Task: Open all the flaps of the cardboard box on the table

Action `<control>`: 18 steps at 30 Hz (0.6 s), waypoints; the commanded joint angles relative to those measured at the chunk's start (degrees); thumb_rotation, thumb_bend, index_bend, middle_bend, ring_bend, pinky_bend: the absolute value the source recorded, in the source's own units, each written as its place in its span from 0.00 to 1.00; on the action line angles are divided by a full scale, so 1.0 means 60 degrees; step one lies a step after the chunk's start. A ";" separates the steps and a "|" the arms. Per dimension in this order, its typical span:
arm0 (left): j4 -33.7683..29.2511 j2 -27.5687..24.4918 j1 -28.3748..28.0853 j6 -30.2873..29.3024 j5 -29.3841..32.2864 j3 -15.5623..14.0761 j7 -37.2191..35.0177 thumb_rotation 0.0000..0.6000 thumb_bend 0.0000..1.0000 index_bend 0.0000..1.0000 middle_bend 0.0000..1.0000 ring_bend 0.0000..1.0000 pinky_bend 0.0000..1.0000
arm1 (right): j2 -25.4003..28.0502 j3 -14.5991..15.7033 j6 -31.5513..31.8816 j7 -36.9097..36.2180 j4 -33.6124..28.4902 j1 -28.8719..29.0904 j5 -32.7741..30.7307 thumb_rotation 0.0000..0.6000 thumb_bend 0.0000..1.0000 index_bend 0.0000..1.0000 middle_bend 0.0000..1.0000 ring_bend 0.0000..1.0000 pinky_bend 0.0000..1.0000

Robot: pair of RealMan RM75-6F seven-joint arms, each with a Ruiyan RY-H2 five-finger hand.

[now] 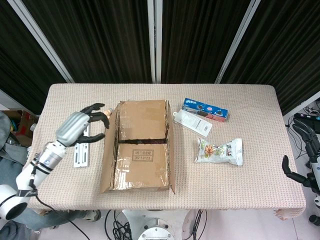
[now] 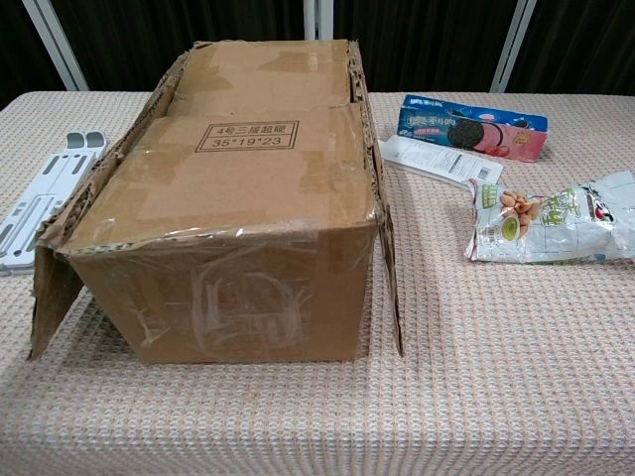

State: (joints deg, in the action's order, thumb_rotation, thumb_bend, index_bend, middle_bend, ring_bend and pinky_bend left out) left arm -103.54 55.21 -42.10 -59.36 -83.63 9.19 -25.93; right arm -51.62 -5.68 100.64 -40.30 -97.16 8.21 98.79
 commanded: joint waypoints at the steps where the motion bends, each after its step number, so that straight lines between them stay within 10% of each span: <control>1: -0.0370 0.0784 -0.0828 0.1196 0.0569 0.0207 0.0856 0.00 0.00 0.31 0.29 0.12 0.18 | 0.0135 -0.0056 0.0129 -0.0136 -0.0015 -0.0069 -0.0058 1.00 0.50 0.00 0.01 0.00 0.00; 18: -0.0037 0.1372 -0.2040 0.3947 0.2666 0.0117 0.1877 0.00 0.00 0.24 0.32 0.11 0.18 | 0.0184 -0.0308 0.0140 -0.1119 0.0735 -0.0086 -0.0568 1.00 0.50 0.00 0.01 0.00 0.00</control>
State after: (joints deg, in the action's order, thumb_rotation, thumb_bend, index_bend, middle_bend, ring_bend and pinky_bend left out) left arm -103.60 63.61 -54.20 -35.85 -67.77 9.81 -14.74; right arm -50.42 -7.46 101.58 -46.93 -92.82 7.61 95.46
